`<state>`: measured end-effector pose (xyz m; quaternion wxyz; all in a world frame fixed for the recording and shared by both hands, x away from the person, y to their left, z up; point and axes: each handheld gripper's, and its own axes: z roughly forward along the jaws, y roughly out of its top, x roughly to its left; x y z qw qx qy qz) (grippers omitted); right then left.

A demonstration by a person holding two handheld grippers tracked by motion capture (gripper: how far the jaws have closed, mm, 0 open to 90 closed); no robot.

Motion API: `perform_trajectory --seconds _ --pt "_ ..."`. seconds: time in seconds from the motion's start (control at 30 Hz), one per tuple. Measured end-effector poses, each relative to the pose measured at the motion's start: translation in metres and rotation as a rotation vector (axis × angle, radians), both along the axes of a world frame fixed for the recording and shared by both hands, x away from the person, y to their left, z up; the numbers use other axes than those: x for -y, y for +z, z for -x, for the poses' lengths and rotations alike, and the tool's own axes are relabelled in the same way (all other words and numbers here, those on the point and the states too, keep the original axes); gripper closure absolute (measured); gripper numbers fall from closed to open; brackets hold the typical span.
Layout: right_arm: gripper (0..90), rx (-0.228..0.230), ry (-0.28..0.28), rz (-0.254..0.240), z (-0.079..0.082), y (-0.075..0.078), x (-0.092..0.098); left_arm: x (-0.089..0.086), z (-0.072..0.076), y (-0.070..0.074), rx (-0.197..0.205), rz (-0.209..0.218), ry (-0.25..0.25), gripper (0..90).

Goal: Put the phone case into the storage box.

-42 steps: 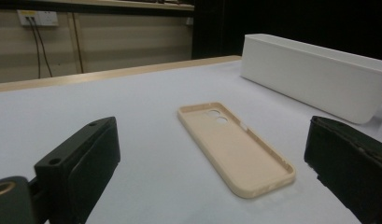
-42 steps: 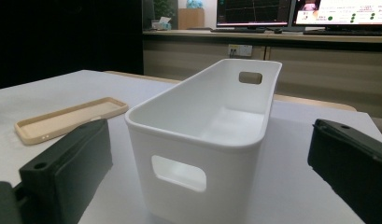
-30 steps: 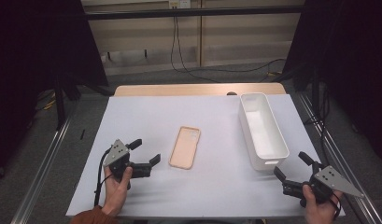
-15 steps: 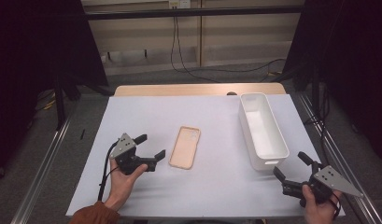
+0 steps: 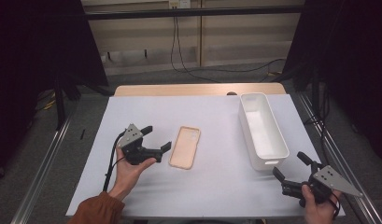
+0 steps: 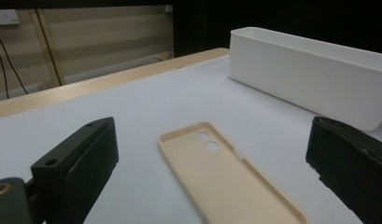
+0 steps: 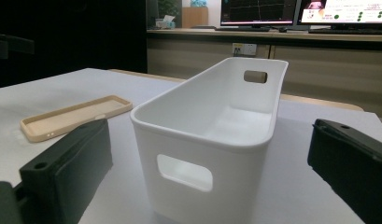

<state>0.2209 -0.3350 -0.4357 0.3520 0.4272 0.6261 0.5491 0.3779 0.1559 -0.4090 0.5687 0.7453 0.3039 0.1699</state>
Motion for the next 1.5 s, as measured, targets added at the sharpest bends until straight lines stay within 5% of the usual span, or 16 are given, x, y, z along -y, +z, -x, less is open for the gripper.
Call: perform_trajectory --seconds 0.37,0.7,0.93,1.5 --pt "0.0 -0.003 0.003 -0.003 0.0 0.0 0.0 0.011 -0.015 0.0 -0.017 -0.04 -0.006 3.8" --pt "0.0 -0.002 0.005 -0.003 0.0 0.0 -0.001 0.019 -0.032 0.002 -0.082 -0.051 0.005 4.4" --pt "0.0 -0.003 0.006 -0.003 0.0 0.0 -0.001 0.027 -0.044 0.002 -0.123 -0.103 0.007 4.7" --pt "0.0 -0.004 0.006 -0.002 0.0 0.0 -0.001 0.035 -0.063 -0.007 -0.298 -0.233 -0.014 15.0"
